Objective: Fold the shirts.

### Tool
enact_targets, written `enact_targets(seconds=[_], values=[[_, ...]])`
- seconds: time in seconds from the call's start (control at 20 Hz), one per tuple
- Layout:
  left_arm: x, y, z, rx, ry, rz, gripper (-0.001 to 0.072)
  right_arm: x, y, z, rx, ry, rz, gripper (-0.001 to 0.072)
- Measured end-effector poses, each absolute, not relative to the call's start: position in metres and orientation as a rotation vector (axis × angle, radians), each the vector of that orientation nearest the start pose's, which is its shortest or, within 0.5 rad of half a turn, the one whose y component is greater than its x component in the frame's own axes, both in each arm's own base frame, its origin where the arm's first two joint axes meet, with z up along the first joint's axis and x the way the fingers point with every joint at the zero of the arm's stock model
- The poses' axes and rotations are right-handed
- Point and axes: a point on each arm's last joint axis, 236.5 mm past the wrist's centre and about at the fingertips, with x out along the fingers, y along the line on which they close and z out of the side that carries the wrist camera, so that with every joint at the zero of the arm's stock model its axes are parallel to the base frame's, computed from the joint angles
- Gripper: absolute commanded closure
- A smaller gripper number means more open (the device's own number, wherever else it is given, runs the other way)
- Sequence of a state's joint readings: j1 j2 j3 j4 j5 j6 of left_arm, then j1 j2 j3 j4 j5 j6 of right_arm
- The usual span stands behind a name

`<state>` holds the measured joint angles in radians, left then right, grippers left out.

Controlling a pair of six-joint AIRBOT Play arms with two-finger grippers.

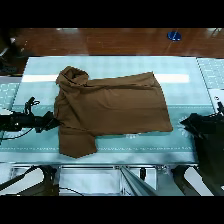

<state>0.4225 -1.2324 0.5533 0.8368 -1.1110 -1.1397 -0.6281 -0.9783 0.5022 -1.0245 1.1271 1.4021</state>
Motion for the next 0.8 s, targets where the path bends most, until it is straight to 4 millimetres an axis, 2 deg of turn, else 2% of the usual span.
enact_targets(seconds=[0.2,0.35,0.4,0.45,0.5,0.55,0.6,0.7,0.8], values=[[0.262,-0.039,-0.099,-0.799,1.42,-0.208,0.068,0.226,-0.006,-0.098,0.901,1.452,-0.1,0.0302],[0.262,-0.039,-0.099,-0.797,1.421,-0.212,0.068,0.234,0.018,-0.104,0.966,1.482,-0.049,0.0303],[0.263,-0.039,-0.099,-0.797,1.421,-0.212,0.068,0.239,0.023,-0.106,0.975,1.483,-0.038,0.0344],[0.262,-0.039,-0.099,-0.797,1.421,-0.212,0.068,0.246,0.028,-0.107,0.978,1.474,-0.028,0.0473],[0.263,-0.039,-0.098,-0.797,1.42,-0.212,0.068,0.253,0.03,-0.109,0.966,1.468,-0.019,0.0684],[0.264,-0.04,-0.098,-0.802,1.416,-0.214,0.068,0.259,0.034,-0.11,0.937,1.466,0.001,0.0695],[0.267,-0.041,-0.095,-0.809,1.407,-0.217,0.068,0.269,0.039,-0.107,0.908,1.451,0.036,0.0695],[0.279,-0.041,-0.083,-0.821,1.369,-0.235,0.068,0.293,0.049,-0.088,0.864,1.41,0.119,0.0695],[0.306,-0.041,-0.051,-0.823,1.271,-0.281,0.068,0.325,0.056,-0.048,0.807,1.346,0.22,0.0695]])
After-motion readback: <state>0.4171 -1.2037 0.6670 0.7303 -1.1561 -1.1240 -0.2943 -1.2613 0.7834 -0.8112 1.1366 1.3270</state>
